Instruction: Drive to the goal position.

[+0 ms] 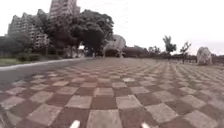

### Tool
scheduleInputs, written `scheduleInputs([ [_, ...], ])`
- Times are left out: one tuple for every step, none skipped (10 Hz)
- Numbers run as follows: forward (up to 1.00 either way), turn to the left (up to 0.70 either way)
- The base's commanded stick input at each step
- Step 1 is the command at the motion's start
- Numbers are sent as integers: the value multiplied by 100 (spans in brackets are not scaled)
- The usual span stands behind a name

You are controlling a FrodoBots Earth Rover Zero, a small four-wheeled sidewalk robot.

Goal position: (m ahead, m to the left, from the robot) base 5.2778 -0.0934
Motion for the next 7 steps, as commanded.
scheduleInputs([
  [70,2],
  [70,1],
  [70,0],
  [70,1],
  [70,2],
  [70,2],
  [70,2],
])
